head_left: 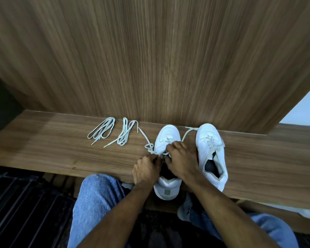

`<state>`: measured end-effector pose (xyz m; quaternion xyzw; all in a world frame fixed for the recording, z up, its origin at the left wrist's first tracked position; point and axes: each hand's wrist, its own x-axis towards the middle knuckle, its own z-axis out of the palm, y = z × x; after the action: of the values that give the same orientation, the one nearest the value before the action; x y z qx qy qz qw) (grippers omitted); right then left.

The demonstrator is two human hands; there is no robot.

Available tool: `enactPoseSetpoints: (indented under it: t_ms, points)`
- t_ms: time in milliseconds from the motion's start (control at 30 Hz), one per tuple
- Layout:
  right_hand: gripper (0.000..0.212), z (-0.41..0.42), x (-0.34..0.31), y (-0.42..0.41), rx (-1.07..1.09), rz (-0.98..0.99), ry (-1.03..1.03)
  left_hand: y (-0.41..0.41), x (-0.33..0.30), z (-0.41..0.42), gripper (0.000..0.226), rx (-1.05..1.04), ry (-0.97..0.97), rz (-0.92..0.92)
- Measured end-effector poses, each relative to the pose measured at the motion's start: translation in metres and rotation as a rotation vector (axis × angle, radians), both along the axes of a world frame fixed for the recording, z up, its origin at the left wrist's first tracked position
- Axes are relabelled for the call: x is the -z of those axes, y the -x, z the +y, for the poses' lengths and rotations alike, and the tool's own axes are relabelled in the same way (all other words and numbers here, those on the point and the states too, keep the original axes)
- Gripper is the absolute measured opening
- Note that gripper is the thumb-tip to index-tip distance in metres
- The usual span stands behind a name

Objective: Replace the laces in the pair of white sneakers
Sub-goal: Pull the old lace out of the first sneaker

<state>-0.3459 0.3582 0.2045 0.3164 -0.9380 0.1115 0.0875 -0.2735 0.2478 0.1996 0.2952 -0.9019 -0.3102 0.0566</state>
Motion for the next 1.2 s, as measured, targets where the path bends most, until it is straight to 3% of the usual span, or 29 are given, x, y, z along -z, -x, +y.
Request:
enactPoseSetpoints:
  t_ms: [100,200,267,300,333,400,500,533,667,733,800,933,1000,1200]
  points:
    - [0.017,-0.001,0.003,0.006,-0.028,-0.083,0.142,-0.001,0.001,0.0,0.046,-0.005,-0.004,0.004]
    - [0.008,0.003,-0.019,0.011,0.118,-0.395,0.731,0.0,0.001,-0.001,0.043,-0.003,-0.002,0.0]
    - [0.018,0.011,-0.037,0.013,0.239,-0.417,1.09,0.001,0.003,-0.002,0.045,-0.006,0.001,-0.013]
    - [0.019,0.016,-0.045,0.014,0.296,-0.372,1.176,0.001,0.003,-0.003,0.046,-0.003,0.003,-0.019]
    - [0.017,0.02,-0.05,0.015,0.345,-0.319,1.185,0.001,0.003,-0.002,0.045,0.006,0.008,-0.01]
    - [0.008,0.025,-0.052,0.017,0.38,-0.22,0.993,0.001,0.001,-0.001,0.04,0.015,0.009,0.009]
    - [0.043,0.023,-0.036,0.015,0.242,-0.124,0.533,0.0,0.0,-0.001,0.042,0.02,0.012,0.024]
    - [0.046,0.019,-0.029,0.013,0.157,-0.068,0.414,-0.001,0.0,-0.001,0.043,0.018,0.013,0.019]
    - [0.032,0.002,-0.004,0.001,-0.015,0.065,0.002,-0.001,0.0,-0.001,0.039,0.023,0.013,-0.001]
    - [0.024,-0.002,0.002,0.0,-0.036,0.054,-0.066,-0.001,0.0,-0.001,0.038,0.017,0.008,-0.005]
    - [0.023,-0.002,0.004,0.004,-0.047,-0.036,0.052,-0.001,0.0,-0.002,0.038,0.009,-0.002,-0.006]
    - [0.014,0.007,-0.022,0.014,0.156,-0.437,0.642,-0.001,0.0,-0.002,0.039,0.02,0.017,0.005]
    - [0.025,0.014,-0.039,0.019,0.258,-0.459,0.864,-0.001,0.001,-0.002,0.038,0.015,0.026,0.008]
    - [0.025,0.03,-0.061,0.025,0.417,-0.407,1.254,-0.001,-0.002,0.0,0.032,0.015,0.033,0.024]
